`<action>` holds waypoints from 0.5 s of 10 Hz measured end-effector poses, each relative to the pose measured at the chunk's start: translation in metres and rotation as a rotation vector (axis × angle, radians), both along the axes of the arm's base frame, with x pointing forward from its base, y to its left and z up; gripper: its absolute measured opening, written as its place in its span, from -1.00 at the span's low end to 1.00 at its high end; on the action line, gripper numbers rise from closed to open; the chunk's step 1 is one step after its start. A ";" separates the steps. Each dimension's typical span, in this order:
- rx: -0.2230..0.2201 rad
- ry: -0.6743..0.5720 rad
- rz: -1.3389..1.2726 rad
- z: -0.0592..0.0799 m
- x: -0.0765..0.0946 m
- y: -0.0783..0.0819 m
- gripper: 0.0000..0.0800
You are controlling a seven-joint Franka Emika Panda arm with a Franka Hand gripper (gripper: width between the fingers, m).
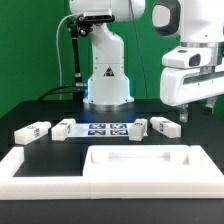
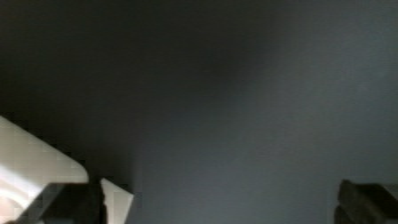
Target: Assemble desk
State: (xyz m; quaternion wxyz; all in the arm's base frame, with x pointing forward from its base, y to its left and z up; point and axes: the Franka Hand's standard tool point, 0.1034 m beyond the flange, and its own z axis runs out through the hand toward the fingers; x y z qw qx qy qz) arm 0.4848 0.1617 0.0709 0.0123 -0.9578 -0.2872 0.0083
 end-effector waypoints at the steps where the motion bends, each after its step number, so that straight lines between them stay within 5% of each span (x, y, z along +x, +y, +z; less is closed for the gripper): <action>1: -0.017 0.035 -0.004 0.000 -0.003 -0.002 0.62; 3: -0.079 0.177 0.002 -0.002 -0.012 0.002 0.62; 5: -0.186 0.405 -0.028 -0.018 -0.043 -0.003 0.62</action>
Offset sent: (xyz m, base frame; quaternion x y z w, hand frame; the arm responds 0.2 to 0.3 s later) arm -0.0363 -0.0098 -0.0308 0.0095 -0.2762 0.0413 0.9602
